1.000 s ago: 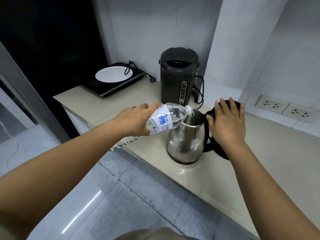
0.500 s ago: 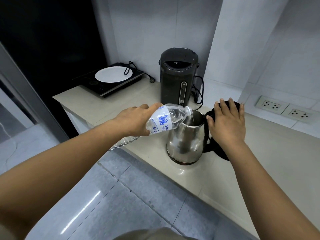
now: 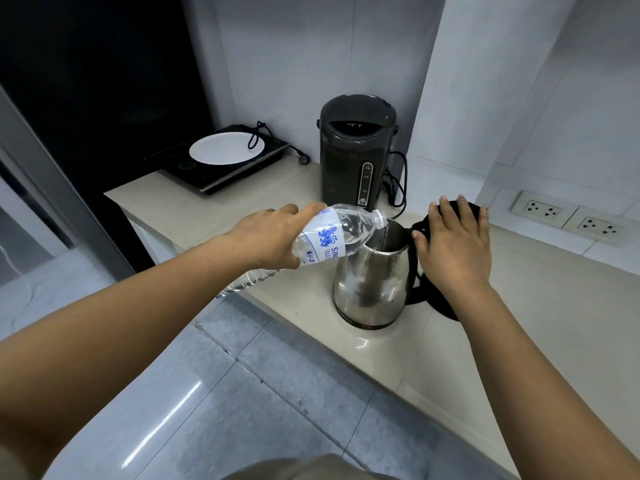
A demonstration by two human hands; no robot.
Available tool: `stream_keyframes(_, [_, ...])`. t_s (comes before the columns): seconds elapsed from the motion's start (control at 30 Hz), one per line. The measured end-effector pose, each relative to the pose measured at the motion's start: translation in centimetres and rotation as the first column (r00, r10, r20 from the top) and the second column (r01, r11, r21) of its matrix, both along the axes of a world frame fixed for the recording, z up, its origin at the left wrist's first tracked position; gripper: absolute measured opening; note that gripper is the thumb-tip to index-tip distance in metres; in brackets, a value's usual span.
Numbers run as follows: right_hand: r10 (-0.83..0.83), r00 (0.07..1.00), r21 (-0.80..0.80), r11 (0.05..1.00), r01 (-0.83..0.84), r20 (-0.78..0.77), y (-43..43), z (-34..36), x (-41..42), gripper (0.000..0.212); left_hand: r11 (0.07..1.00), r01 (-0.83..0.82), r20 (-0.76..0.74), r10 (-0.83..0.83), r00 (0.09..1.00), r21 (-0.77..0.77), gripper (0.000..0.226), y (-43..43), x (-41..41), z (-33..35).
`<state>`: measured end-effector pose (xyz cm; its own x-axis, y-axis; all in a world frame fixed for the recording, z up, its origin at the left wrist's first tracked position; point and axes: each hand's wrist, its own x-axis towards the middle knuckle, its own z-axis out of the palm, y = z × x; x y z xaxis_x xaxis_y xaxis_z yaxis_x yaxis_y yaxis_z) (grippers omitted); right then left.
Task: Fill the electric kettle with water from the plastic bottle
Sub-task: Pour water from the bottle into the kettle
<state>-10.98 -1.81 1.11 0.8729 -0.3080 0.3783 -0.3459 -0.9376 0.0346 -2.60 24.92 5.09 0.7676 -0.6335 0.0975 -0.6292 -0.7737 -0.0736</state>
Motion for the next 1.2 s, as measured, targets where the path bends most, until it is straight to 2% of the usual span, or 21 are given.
stream_keyframes(1.2, [0.003,1.0,-0.001,1.0,-0.003,0.016,-0.03,-0.07,-0.03,0.06,1.0,0.004,0.032,-0.005,0.999,0.026,0.094,0.05,0.35,0.57])
